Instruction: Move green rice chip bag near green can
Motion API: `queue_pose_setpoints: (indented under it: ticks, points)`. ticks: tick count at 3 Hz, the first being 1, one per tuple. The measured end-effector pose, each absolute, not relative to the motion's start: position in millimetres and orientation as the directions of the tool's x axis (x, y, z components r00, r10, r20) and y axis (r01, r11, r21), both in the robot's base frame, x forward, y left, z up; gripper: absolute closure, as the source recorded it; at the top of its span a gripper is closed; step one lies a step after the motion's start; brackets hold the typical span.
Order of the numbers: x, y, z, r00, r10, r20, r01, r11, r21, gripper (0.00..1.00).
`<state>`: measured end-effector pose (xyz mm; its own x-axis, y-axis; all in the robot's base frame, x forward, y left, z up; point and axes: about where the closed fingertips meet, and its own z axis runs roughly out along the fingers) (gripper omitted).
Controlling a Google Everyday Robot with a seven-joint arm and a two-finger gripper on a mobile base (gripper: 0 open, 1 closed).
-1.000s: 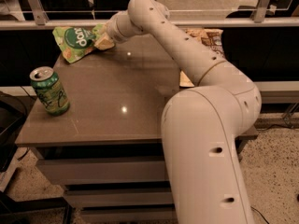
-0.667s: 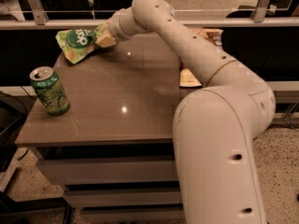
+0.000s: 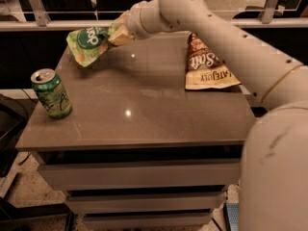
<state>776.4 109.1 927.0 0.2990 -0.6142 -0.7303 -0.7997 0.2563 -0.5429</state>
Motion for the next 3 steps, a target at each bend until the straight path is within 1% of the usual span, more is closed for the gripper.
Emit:
queue_pose_setpoints:
  ticks: [2,3]
  points:
    - [699.5,54.5,920.5,0.4,-0.67,-0.625,-0.776,0.115,-0.62,1.0]
    - [673.5,35.8,918.2,0.453,-0.673,-0.584,-0.769,0.037,-0.638,1.0]
